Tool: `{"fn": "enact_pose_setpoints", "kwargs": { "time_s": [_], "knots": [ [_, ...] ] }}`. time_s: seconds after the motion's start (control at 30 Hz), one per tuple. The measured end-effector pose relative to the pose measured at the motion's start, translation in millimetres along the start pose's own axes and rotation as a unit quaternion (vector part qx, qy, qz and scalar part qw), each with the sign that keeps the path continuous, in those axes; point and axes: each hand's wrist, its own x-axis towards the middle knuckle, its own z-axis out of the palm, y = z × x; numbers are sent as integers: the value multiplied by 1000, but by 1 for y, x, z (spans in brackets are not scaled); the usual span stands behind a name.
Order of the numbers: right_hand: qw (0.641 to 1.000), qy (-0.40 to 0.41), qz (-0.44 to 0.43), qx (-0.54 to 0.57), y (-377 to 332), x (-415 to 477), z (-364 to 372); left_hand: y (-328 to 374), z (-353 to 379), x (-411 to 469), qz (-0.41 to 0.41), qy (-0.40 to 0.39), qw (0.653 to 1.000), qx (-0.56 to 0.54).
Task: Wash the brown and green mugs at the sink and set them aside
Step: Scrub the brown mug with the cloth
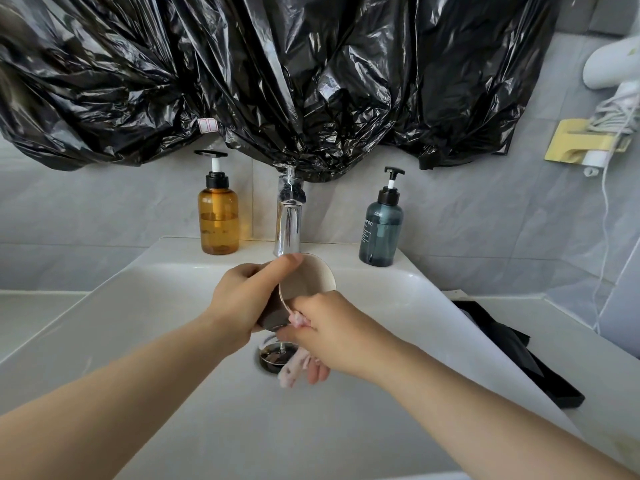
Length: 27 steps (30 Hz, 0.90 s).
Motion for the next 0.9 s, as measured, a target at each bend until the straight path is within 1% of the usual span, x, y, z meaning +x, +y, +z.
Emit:
{"fn": "enact_pose_setpoints", "kwargs": {
  "time_s": [0.07, 0.13, 0.17, 0.23, 0.27, 0.33, 0.37, 0.4, 0.47, 0.5, 0.53, 0.57, 0.6, 0.63, 0.7, 0.77, 0.8, 0.87, 0.9],
  "knots": [
    [1000, -7, -5, -27, 3, -2, -3, 3, -4, 0, -12, -39, 999, 3],
    [993, -23, -22, -111, 9, -5, -11, 6, -9, 1, -32, -86, 995, 29],
    [983, -25, -44, -175, 13, -6, -15, 8, -10, 1, -40, -106, 993, 40],
    [947, -23, -93, -307, 17, -8, -21, 10, -14, 1, -61, -145, 986, 56],
    [932, -24, -108, -346, 16, -8, -21, 10, -15, 1, -71, -158, 982, 70],
    [925, -36, -109, -361, 16, -7, -17, 8, -15, 1, -68, -152, 982, 89],
    [935, -41, -100, -338, 15, -6, -13, 6, -15, 0, -59, -131, 986, 83],
    [954, -46, -86, -285, 13, -5, -11, 5, -13, -1, -47, -107, 991, 70],
    [990, -51, -54, -124, 9, -6, -7, 1, -9, 0, -21, -66, 997, 38],
    [997, -42, -39, -44, 7, -6, -5, 0, -6, 0, -7, -52, 998, 23],
    [999, -25, -32, 10, 7, -6, -4, -2, -3, 0, 4, -40, 999, 9],
    [999, -10, -33, 27, 6, -6, -4, -2, -1, 1, 9, -32, 999, -3],
    [999, 1, -41, 13, 7, -5, -6, -1, -1, 0, 9, -36, 999, -13],
    [998, 4, -56, -27, 10, -5, -8, 1, -1, -1, 4, -57, 998, -15],
    [985, -6, -95, -144, 13, -7, -15, 6, -6, 0, -21, -120, 992, 10],
    [951, -10, -136, -276, 15, -9, -20, 6, -11, 3, -58, -158, 985, 49],
    [934, -12, -148, -324, 15, -9, -20, 5, -14, 4, -70, -165, 981, 67],
    [921, -17, -154, -359, 14, -8, -15, 3, -14, 4, -77, -158, 981, 84],
    [924, -23, -148, -352, 13, -7, -12, 1, -13, 5, -74, -142, 984, 82]
  ]
}}
